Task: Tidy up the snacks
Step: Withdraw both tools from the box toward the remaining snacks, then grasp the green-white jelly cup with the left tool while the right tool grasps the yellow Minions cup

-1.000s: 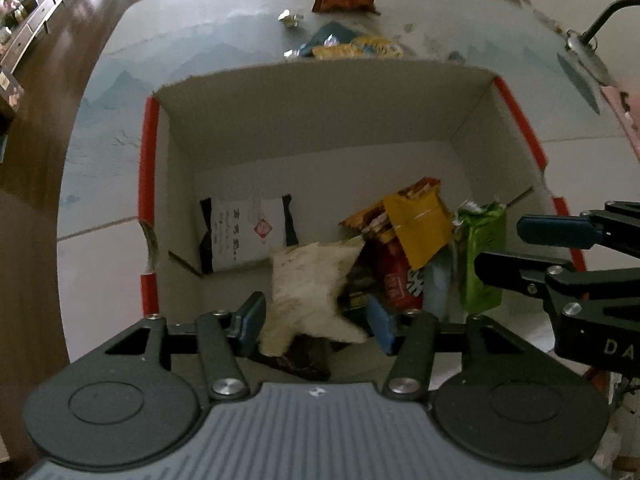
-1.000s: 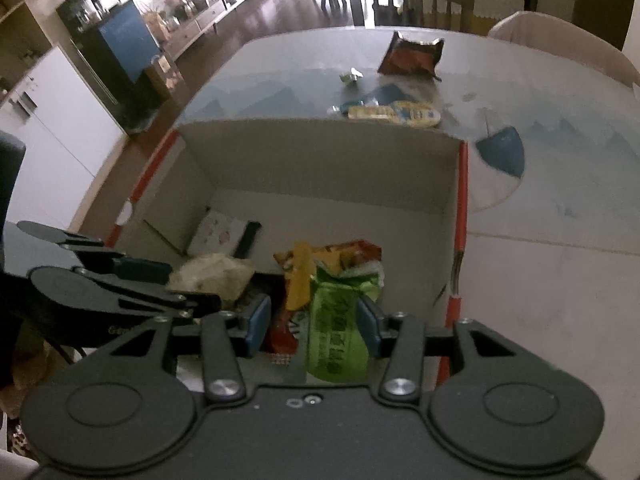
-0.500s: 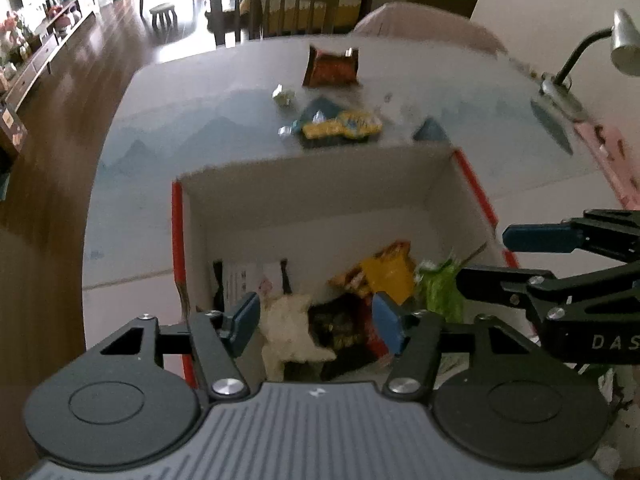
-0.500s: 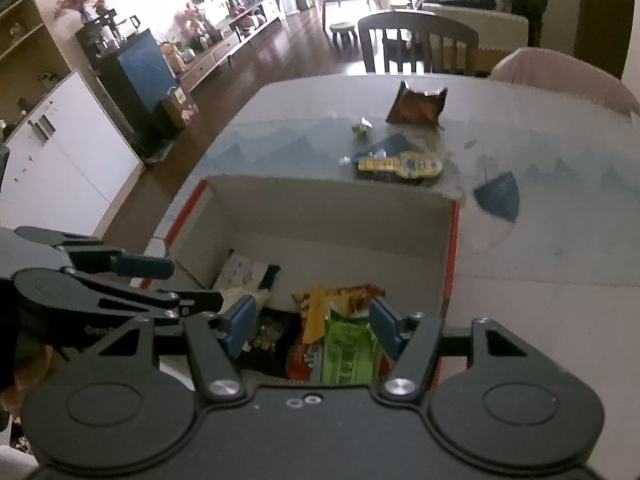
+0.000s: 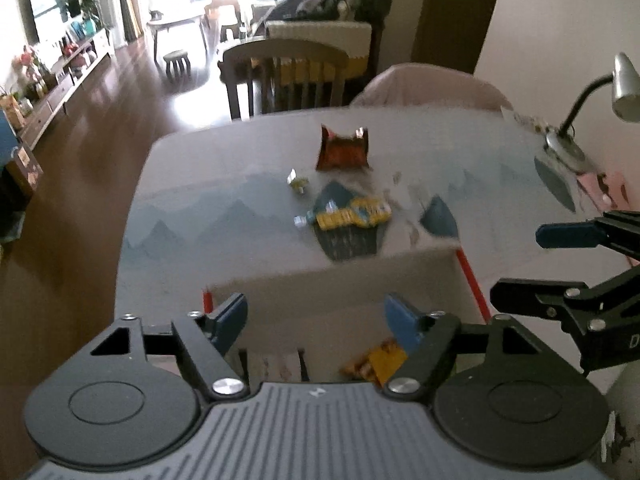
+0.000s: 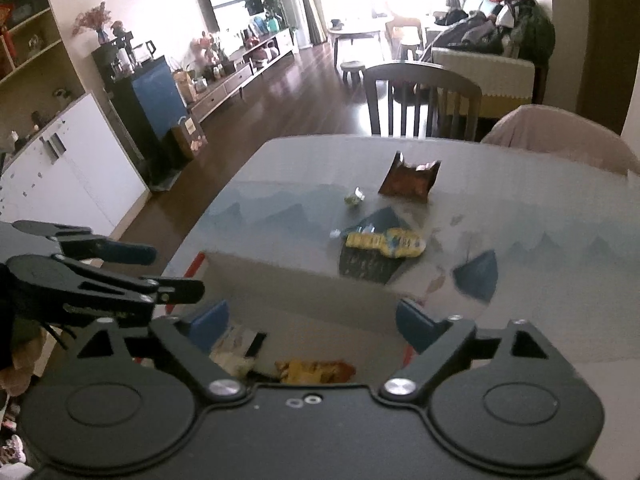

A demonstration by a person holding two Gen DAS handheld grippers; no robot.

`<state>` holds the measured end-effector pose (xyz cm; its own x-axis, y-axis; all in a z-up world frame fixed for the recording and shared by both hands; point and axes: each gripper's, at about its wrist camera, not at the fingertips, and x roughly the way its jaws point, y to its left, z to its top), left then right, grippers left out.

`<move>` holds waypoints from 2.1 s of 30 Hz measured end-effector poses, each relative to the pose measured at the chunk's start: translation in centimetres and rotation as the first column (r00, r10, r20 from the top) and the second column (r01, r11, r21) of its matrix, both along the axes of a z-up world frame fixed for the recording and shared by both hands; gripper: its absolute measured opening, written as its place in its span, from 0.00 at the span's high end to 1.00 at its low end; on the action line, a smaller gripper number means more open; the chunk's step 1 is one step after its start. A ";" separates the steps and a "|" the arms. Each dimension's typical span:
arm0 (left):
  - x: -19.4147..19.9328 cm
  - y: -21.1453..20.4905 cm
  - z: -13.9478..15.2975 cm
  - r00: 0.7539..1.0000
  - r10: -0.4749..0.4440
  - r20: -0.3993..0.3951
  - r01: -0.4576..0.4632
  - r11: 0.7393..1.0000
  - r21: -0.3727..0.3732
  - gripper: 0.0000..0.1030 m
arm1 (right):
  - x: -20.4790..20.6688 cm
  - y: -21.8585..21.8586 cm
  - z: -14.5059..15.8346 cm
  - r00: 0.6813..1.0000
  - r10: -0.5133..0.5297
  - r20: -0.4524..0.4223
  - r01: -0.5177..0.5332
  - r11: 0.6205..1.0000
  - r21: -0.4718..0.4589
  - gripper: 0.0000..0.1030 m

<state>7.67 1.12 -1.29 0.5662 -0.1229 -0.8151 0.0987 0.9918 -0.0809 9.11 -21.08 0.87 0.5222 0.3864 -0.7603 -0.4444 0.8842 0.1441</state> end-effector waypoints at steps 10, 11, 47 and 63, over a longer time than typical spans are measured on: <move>5.7 0.1 2.1 0.997 0.045 0.056 -0.045 0.999 -0.010 0.24 | 5.4 -0.9 1.4 0.998 0.044 0.044 -0.044 0.999 0.005 0.01; 6.4 -0.2 2.3 0.997 0.046 0.063 -0.046 0.999 0.006 0.24 | 6.1 -1.0 1.5 0.998 0.051 0.047 -0.051 0.999 0.002 0.01; 34.8 -1.4 -15.5 0.890 0.185 -0.416 -0.169 0.983 0.076 0.23 | 23.4 4.7 -16.3 0.859 0.448 -0.248 -0.509 0.805 -0.306 0.12; 36.2 -2.4 -20.7 0.860 0.196 -0.471 -0.179 0.981 0.081 0.38 | 23.1 6.1 -19.6 0.804 0.525 -0.278 -0.594 0.727 -0.344 0.30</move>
